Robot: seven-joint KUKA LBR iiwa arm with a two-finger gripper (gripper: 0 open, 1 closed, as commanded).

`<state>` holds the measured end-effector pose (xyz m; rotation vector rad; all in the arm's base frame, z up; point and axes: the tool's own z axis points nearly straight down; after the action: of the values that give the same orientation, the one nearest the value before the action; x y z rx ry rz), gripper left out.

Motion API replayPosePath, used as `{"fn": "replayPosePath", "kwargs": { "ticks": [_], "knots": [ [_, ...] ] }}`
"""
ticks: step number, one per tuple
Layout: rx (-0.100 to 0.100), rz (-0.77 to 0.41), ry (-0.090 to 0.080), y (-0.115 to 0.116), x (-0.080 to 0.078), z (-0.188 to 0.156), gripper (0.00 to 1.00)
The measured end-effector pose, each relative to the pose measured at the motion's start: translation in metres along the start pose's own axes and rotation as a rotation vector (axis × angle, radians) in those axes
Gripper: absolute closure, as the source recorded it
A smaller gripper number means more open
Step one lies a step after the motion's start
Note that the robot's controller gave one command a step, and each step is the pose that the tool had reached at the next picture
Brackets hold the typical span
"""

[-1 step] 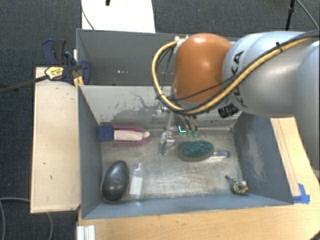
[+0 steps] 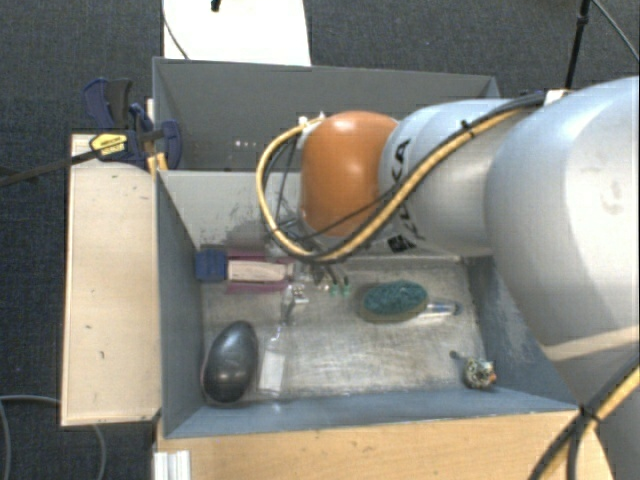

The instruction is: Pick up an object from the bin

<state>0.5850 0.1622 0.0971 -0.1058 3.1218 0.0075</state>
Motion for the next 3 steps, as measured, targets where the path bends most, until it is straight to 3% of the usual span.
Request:
{"fn": "replayPosePath", "kwargs": {
  "ticks": [1,2,3],
  "knots": [
    [0.005,0.107,0.003,0.019,-0.013,0.008,0.0],
    [0.002,0.111,-0.011,0.019,-0.018,0.002,1.0],
    [0.002,0.089,0.006,0.018,-0.009,-0.114,1.0]
  ]
}}
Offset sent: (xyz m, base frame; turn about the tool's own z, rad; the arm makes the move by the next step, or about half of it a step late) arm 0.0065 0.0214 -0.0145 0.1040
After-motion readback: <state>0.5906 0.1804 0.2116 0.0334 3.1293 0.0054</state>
